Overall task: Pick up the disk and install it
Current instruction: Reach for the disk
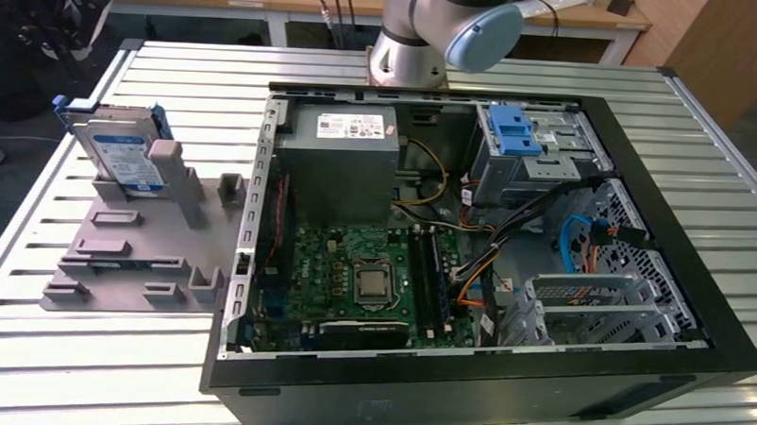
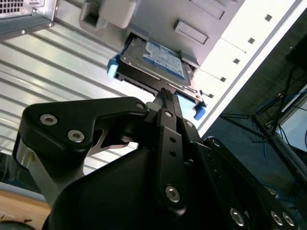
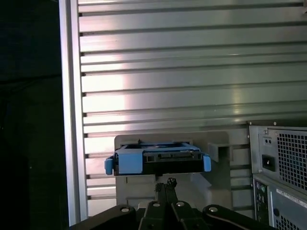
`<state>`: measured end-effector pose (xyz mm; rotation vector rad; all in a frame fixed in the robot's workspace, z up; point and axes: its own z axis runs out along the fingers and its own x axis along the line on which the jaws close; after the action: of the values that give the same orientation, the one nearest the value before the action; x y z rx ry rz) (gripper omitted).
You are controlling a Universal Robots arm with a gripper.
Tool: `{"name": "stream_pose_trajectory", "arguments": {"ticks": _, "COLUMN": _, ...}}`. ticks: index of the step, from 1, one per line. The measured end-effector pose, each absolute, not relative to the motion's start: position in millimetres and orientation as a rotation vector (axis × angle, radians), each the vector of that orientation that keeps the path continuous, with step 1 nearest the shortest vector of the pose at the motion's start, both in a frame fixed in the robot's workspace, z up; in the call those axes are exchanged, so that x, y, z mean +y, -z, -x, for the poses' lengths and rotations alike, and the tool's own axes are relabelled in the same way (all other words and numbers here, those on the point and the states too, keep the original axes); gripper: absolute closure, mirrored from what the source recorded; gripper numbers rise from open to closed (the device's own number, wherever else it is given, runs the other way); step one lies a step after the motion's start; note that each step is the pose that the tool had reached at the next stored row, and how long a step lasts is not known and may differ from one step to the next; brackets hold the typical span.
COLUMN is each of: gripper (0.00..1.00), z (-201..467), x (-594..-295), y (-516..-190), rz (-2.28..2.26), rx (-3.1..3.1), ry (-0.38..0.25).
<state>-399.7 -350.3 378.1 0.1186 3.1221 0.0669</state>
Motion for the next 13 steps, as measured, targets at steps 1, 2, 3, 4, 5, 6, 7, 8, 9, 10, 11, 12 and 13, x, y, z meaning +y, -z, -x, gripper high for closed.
{"name": "stream_pose_trajectory", "arguments": {"ticks": 1, "gripper": 0.89, "z": 402.7, "x": -349.8, "y": -377.3, "rz": -0.119, "rx": 3.122, "ry": -0.067}}
{"name": "stream_pose_trajectory", "arguments": {"ticks": 2, "gripper": 0.89, "z": 405.6, "x": -349.4, "y": -376.6, "rz": -0.119, "rx": 3.122, "ry": -0.067}}
{"name": "stream_pose_trajectory", "arguments": {"ticks": 3, "gripper": 0.89, "z": 408.3, "x": -349.0, "y": -375.9, "rz": -0.119, "rx": 3.122, "ry": -0.067}}
{"name": "stream_pose_trajectory", "arguments": {"ticks": 4, "gripper": 0.89, "z": 410.9, "x": -348.8, "y": -375.4, "rz": -0.119, "rx": 3.122, "ry": -0.067}}
{"name": "stream_pose_trajectory", "arguments": {"ticks": 5, "gripper": 0.89, "z": 413.3, "x": -348.4, "y": -374.9, "rz": -0.119, "rx": 3.122, "ry": -0.067}}
{"name": "stream_pose_trajectory", "arguments": {"ticks": 6, "gripper": 0.89, "z": 415.6, "x": -348.1, "y": -374.5, "rz": -0.119, "rx": 3.122, "ry": -0.067}}
{"name": "stream_pose_trajectory", "arguments": {"ticks": 7, "gripper": 0.89, "z": 417.4, "x": -347.8, "y": -374.1, "rz": -0.119, "rx": 3.123, "ry": -0.067}}
{"name": "stream_pose_trajectory", "arguments": {"ticks": 8, "gripper": 0.89, "z": 419.2, "x": -347.6, "y": -373.8, "rz": -0.119, "rx": 3.123, "ry": -0.067}}
{"name": "stream_pose_trajectory", "arguments": {"ticks": 9, "gripper": 0.89, "z": 420.6, "x": -347.5, "y": -373.5, "rz": -0.119, "rx": 3.123, "ry": -0.067}}
{"name": "stream_pose_trajectory", "arguments": {"ticks": 10, "gripper": 0.89, "z": 421.6, "x": -347.4, "y": -373.3, "rz": -0.119, "rx": 3.124, "ry": -0.067}}
{"name": "stream_pose_trajectory", "arguments": {"ticks": 11, "gripper": 0.89, "z": 422.1, "x": -347.4, "y": -373.2, "rz": -0.119, "rx": 3.124, "ry": -0.067}}
{"name": "stream_pose_trajectory", "arguments": {"ticks": 12, "gripper": 0.89, "z": 422.2, "x": -347.4, "y": -373.1, "rz": -0.119, "rx": 3.124, "ry": -0.067}}
{"name": "stream_pose_trajectory", "arguments": {"ticks": 13, "gripper": 0.89, "z": 422.2, "x": -347.4, "y": -373.1, "rz": -0.119, "rx": 3.124, "ry": -0.067}}
